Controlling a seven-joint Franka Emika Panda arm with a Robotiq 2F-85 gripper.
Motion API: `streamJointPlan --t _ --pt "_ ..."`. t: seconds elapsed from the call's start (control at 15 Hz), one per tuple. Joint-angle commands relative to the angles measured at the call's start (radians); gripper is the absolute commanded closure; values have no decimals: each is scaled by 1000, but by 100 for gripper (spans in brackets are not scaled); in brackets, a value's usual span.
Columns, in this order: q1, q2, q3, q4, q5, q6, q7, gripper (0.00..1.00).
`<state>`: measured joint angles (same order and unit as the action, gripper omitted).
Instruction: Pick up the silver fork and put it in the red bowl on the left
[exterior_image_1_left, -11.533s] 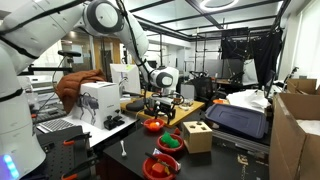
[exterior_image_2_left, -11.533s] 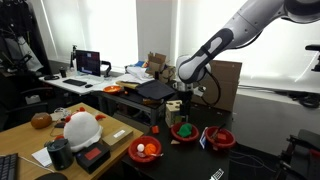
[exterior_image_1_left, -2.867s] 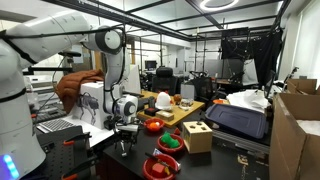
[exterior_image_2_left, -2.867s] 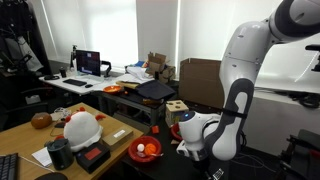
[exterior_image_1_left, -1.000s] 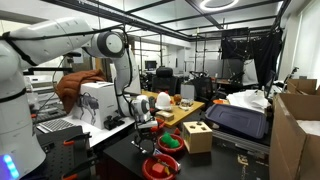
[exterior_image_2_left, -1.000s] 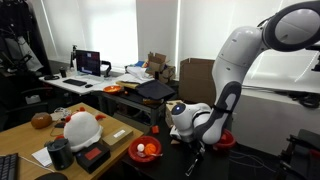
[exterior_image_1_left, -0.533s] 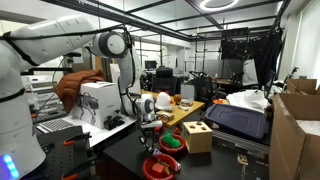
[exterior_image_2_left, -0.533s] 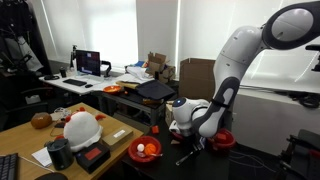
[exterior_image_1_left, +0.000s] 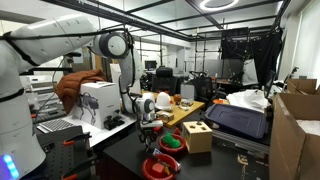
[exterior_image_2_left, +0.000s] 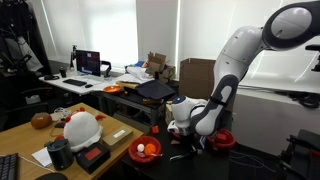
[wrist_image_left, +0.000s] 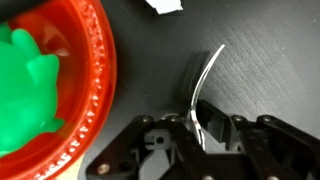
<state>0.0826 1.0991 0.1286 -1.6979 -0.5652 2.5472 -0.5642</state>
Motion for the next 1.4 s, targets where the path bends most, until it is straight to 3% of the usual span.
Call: streamJointPlan --t 0.0,0.67,1.07,1.33 --pt "-26 12 27 -2 39 34 -74 97" --pt "-49 -34 17 -44 120 22 -102 97" --pt "-114 -96 28 -110 188 23 -81 97" --pt "-209 -154 68 -177 284 52 -107 97"
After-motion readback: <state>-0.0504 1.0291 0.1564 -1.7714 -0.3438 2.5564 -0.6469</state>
